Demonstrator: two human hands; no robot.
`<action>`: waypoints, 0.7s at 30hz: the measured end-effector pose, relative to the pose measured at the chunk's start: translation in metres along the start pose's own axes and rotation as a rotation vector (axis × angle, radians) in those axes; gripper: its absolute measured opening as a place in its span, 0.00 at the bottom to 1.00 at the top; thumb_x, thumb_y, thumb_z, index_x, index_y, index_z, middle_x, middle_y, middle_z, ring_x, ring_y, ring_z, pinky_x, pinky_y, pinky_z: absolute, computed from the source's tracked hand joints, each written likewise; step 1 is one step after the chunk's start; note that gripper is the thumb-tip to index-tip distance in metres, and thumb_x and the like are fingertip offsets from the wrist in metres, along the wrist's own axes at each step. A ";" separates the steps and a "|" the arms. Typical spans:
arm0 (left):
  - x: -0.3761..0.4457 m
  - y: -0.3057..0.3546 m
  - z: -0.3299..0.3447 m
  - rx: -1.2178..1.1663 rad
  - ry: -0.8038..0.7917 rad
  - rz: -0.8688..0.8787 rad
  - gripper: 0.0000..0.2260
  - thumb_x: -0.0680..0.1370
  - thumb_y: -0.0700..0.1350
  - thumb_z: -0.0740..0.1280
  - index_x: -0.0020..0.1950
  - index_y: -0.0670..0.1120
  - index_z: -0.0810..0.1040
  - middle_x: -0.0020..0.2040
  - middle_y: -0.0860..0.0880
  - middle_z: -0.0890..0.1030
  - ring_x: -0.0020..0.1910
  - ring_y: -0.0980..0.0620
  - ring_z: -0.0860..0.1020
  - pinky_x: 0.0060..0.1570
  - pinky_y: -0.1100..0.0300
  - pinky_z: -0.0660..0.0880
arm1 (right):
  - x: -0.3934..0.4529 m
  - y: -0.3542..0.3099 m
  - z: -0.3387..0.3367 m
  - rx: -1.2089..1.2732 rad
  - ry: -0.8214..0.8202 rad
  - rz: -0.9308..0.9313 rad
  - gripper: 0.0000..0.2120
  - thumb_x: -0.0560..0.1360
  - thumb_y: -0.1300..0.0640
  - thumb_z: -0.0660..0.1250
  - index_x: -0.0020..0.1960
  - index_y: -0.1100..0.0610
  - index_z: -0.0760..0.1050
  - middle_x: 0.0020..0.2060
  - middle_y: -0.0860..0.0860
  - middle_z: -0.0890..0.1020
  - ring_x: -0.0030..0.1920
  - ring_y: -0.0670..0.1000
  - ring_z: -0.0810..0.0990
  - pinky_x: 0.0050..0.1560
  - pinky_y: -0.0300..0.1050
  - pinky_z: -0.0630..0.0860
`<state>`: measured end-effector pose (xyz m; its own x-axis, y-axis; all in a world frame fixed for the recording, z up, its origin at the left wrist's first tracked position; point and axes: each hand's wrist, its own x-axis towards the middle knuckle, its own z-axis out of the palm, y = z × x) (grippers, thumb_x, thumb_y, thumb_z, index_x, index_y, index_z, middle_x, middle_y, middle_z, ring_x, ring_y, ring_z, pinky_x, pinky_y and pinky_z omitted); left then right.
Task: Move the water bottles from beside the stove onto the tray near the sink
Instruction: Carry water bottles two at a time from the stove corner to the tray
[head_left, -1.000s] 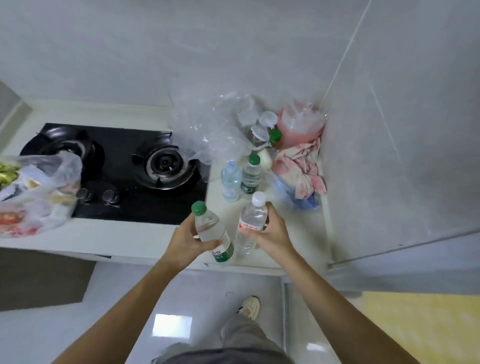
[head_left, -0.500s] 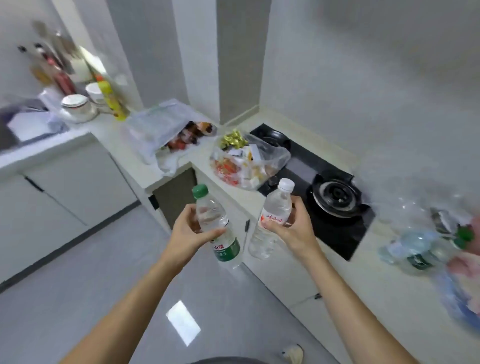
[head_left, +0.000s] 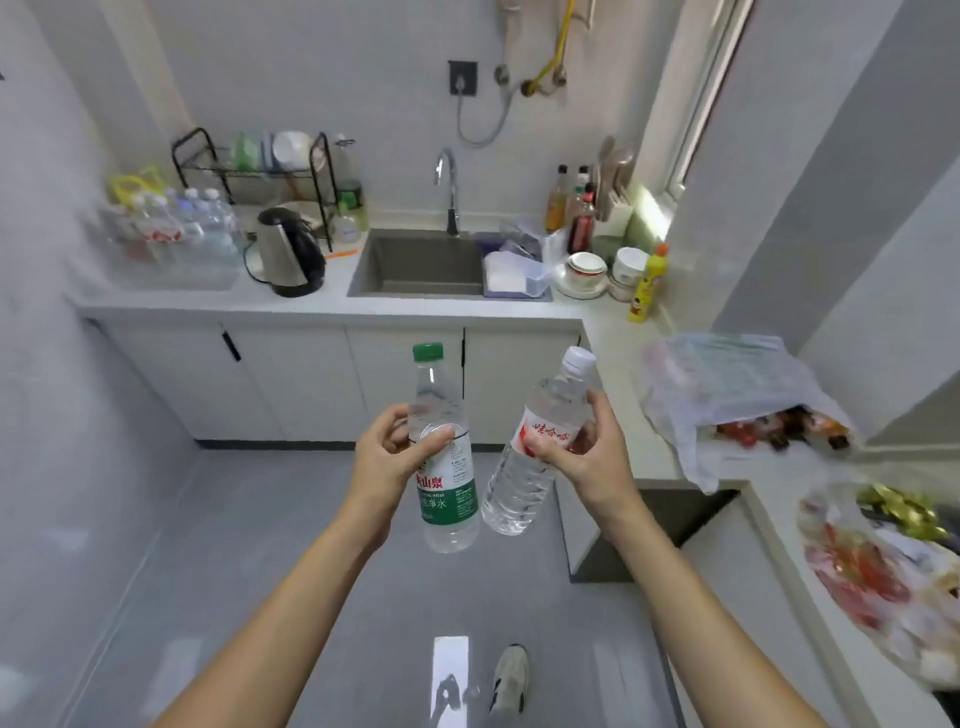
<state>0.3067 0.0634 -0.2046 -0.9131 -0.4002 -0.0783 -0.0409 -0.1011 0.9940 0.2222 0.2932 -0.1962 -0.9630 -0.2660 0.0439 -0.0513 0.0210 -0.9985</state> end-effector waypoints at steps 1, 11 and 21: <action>0.015 0.002 -0.017 -0.007 0.048 0.007 0.27 0.68 0.51 0.82 0.62 0.43 0.81 0.51 0.45 0.89 0.49 0.50 0.88 0.48 0.62 0.81 | 0.022 0.002 0.020 0.003 -0.038 0.005 0.38 0.66 0.54 0.84 0.71 0.54 0.70 0.56 0.51 0.87 0.56 0.53 0.87 0.54 0.46 0.85; 0.163 0.028 -0.162 -0.002 0.477 0.005 0.32 0.62 0.56 0.82 0.62 0.46 0.80 0.52 0.45 0.89 0.49 0.51 0.87 0.43 0.64 0.80 | 0.240 0.003 0.204 -0.005 -0.431 -0.002 0.31 0.71 0.66 0.81 0.68 0.54 0.72 0.50 0.46 0.89 0.51 0.47 0.89 0.50 0.38 0.83; 0.266 0.031 -0.324 0.023 0.723 -0.016 0.17 0.72 0.38 0.81 0.58 0.45 0.82 0.49 0.46 0.89 0.46 0.52 0.87 0.46 0.61 0.82 | 0.379 0.010 0.425 -0.100 -0.717 -0.029 0.26 0.72 0.64 0.81 0.65 0.52 0.74 0.51 0.51 0.88 0.50 0.52 0.88 0.49 0.43 0.84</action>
<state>0.1937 -0.3415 -0.2193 -0.4160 -0.9020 -0.1153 -0.0680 -0.0956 0.9931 -0.0311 -0.2169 -0.2036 -0.5521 -0.8338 0.0029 -0.1308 0.0832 -0.9879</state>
